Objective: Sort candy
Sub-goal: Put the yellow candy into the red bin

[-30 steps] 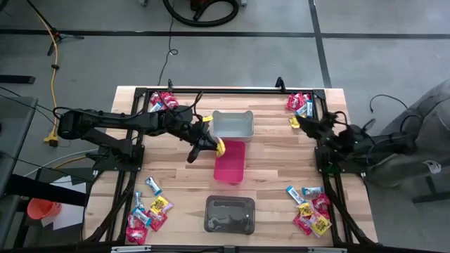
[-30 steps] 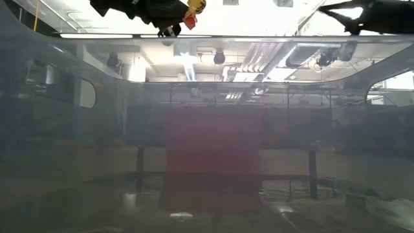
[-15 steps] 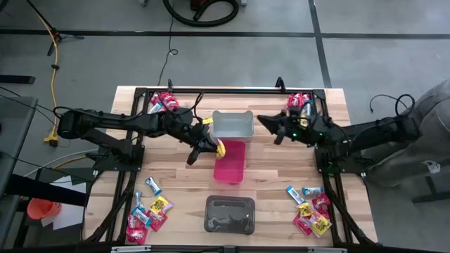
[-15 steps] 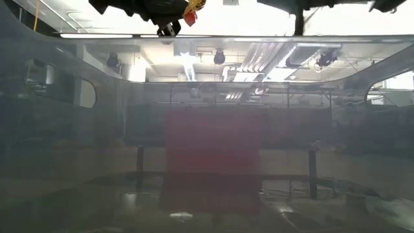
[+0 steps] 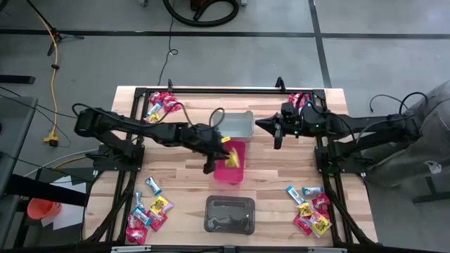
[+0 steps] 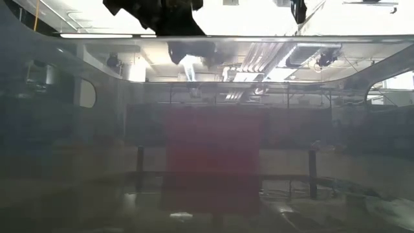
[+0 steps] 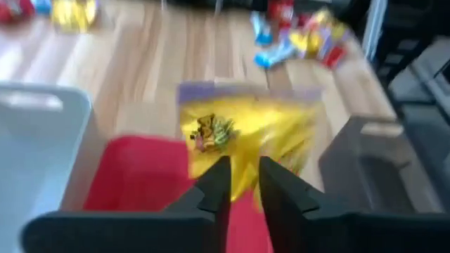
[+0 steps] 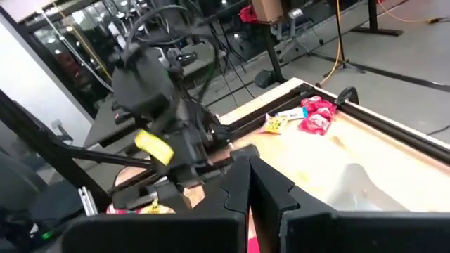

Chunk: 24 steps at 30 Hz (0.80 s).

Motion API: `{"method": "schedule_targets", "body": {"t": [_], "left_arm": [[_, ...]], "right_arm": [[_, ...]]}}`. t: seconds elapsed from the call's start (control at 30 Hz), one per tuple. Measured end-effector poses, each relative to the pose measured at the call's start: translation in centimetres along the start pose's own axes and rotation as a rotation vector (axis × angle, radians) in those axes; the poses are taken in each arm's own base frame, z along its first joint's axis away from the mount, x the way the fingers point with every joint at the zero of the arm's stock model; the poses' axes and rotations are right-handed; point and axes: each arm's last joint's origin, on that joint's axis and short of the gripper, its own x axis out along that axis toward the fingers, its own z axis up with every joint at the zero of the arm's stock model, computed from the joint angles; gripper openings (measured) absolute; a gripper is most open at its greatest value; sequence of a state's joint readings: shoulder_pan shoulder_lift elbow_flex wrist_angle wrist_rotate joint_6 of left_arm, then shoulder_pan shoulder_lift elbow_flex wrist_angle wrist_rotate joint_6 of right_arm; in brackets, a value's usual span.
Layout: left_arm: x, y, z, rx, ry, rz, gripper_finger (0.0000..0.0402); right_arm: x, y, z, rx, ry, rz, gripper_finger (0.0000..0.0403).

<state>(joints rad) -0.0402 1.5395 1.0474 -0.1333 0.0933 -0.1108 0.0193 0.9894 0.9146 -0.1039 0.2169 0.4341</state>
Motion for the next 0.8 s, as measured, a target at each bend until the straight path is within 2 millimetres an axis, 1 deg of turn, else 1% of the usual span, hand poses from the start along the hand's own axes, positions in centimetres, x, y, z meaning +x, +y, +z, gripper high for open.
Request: {"method": "schedule_targets", "body": {"t": [0.1, 0.17, 0.27, 0.37, 0.47, 0.57, 0.63, 0.73, 0.8], "left_arm": [[0.5, 0.0, 0.3, 0.001, 0.077, 0.008, 0.0115], [0.9, 0.0, 0.7, 0.008, 0.084, 0.013, 0.0143], [0.4, 0.1, 1.0, -0.002, 0.144, 0.028, 0.0175], [-1.8, 0.5, 1.5, -0.023, 0.216, 0.050, 0.0192], [-4.4, 1.5, 1.6, -0.071, 0.243, 0.094, 0.0195], [-7.1, 2.6, 2.1, -0.109, 0.174, 0.142, 0.0195], [-8.6, 3.4, 1.8, -0.141, 0.099, 0.172, 0.0195], [-10.1, 4.3, 0.5, -0.222, 0.009, 0.223, 0.0195], [-10.8, 4.8, -0.4, -0.271, -0.045, 0.243, 0.0195]], "right_arm": [[-0.3, 0.1, 0.4, -0.020, 0.023, -0.010, 0.0001], [-0.5, 0.1, 0.5, -0.027, 0.043, -0.020, 0.0001], [-0.6, 0.1, 0.6, -0.017, 0.060, -0.046, 0.0001], [-0.7, -0.3, 0.0, 0.014, 0.116, -0.109, 0.0001], [-0.8, -0.7, -0.6, 0.041, 0.160, -0.163, 0.0001], [-0.9, -1.0, -1.1, 0.072, 0.189, -0.226, 0.0001], [-1.0, -1.5, -1.6, 0.115, 0.225, -0.293, 0.0001], [-1.4, -2.9, -2.7, 0.202, 0.324, -0.454, 0.0017], [-1.7, -4.1, -3.4, 0.231, 0.393, -0.581, 0.0040]]}}
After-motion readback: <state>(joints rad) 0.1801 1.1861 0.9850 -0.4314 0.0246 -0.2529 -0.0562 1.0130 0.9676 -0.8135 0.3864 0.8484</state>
